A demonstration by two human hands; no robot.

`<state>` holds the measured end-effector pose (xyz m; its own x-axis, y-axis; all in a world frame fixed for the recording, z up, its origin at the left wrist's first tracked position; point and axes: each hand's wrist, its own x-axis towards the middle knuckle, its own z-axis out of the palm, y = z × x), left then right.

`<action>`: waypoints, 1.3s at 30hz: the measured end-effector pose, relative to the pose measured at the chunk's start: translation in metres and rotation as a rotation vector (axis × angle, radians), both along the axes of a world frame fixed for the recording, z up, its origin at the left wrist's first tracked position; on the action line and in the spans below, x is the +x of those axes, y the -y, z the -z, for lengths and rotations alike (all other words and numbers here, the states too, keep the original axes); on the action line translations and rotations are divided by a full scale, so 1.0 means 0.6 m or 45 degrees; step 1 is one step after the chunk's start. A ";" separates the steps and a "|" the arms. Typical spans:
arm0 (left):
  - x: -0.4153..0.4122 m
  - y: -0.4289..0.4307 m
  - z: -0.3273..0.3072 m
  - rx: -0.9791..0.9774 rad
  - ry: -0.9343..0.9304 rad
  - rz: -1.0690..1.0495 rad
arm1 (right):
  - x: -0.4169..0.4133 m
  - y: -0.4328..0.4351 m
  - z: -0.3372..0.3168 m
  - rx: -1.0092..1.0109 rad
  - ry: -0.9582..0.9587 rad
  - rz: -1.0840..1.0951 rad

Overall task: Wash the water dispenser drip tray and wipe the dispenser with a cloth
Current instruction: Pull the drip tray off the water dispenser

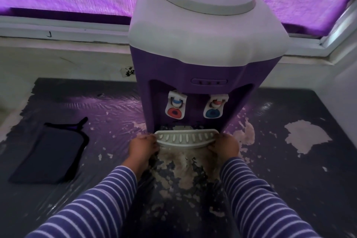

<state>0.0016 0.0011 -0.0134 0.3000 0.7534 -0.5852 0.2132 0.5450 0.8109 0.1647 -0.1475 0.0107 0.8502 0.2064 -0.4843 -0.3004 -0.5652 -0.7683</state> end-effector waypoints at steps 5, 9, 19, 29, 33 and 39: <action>-0.013 0.011 -0.016 -0.035 0.077 -0.053 | -0.009 0.012 -0.004 0.215 -0.158 0.129; -0.033 0.021 -0.030 -0.015 0.121 -0.045 | -0.022 0.026 -0.009 0.268 -0.120 0.117; -0.103 0.090 -0.078 0.061 0.203 -0.099 | -0.084 0.093 -0.056 0.415 -0.063 0.060; -0.208 0.185 -0.149 0.153 0.315 -0.188 | -0.170 0.165 -0.121 0.629 -0.131 0.015; -0.256 0.208 -0.176 0.178 0.338 -0.258 | -0.209 0.175 -0.145 0.658 -0.132 -0.021; -0.333 0.214 -0.206 0.190 0.384 -0.331 | -0.268 0.163 -0.175 0.703 -0.068 -0.118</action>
<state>-0.1983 -0.1274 0.1101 0.2300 0.8965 -0.3787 -0.1746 0.4208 0.8902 0.0037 -0.2452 0.1160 0.7937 0.5144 -0.3247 -0.3149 -0.1092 -0.9428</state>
